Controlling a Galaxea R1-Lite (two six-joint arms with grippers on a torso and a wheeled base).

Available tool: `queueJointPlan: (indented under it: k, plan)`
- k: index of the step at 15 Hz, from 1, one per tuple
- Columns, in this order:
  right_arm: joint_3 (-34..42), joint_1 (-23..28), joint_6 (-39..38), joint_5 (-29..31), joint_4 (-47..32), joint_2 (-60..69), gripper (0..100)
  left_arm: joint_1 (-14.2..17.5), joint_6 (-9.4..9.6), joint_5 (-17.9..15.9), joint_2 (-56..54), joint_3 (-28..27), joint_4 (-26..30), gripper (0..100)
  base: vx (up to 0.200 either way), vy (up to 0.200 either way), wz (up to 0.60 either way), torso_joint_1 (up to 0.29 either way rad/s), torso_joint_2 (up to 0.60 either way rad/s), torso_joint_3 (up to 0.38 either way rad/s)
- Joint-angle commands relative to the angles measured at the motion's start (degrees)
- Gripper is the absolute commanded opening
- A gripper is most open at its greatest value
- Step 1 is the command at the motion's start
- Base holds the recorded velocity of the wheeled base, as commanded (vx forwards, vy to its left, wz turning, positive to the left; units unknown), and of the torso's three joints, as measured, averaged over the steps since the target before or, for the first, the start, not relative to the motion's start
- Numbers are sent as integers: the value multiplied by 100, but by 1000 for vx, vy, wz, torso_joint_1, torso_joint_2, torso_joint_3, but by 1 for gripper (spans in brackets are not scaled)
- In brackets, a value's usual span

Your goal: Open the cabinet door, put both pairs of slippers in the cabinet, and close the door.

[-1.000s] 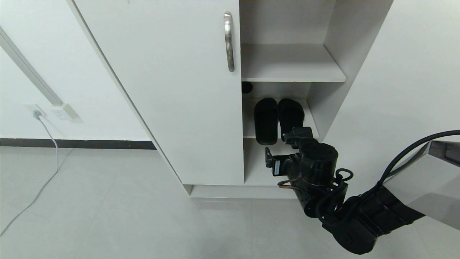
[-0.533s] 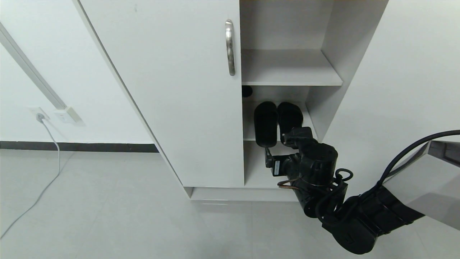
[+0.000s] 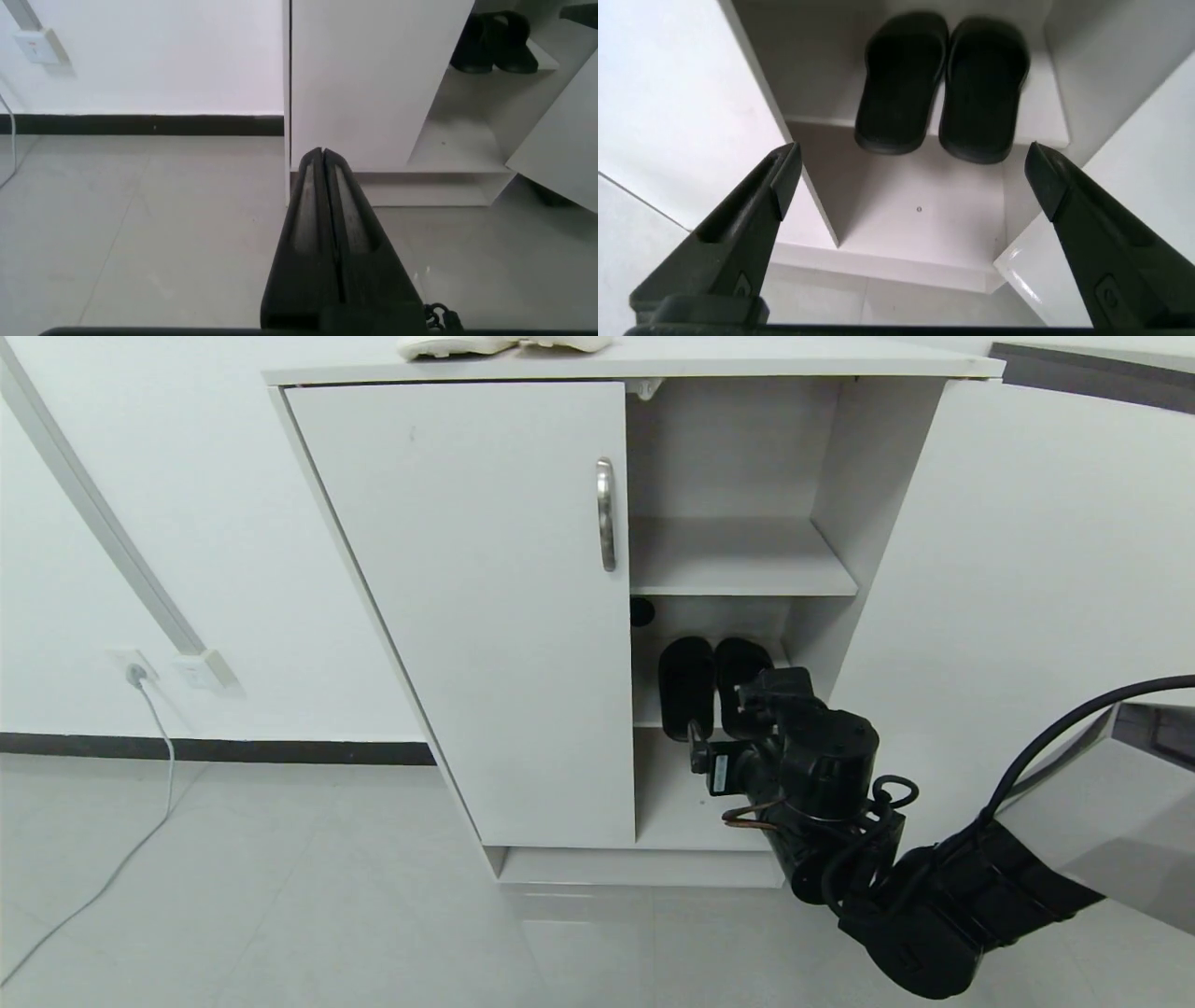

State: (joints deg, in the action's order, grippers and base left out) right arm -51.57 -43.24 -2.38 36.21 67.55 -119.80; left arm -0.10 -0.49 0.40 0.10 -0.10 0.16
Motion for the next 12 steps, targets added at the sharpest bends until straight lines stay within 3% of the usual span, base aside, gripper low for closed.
queueJointPlan:
  k: [1, 4, 11, 12]
  plan:
    - [94, 0, 0, 0, 30, -9, 100, 1, 31, -5, 8, 1, 2, 0, 0, 0, 0, -7, -2, 85]
    - [200, 0, 0, -26, 83, 0, 100, 1, 128, -31, 8, 1, 2, 0, 0, 0, 0, 1, 1, 17]
    - [305, -9, 53, -43, 162, -9, 100, 1, 93, -23, 8, 1, 2, 0, 0, 0, 0, 0, 0, 0]
    - [305, -9, 80, -43, 162, -9, 100, 1, 101, -23, 8, 1, 2, 0, 0, 200, 0, 2, 7, 7]
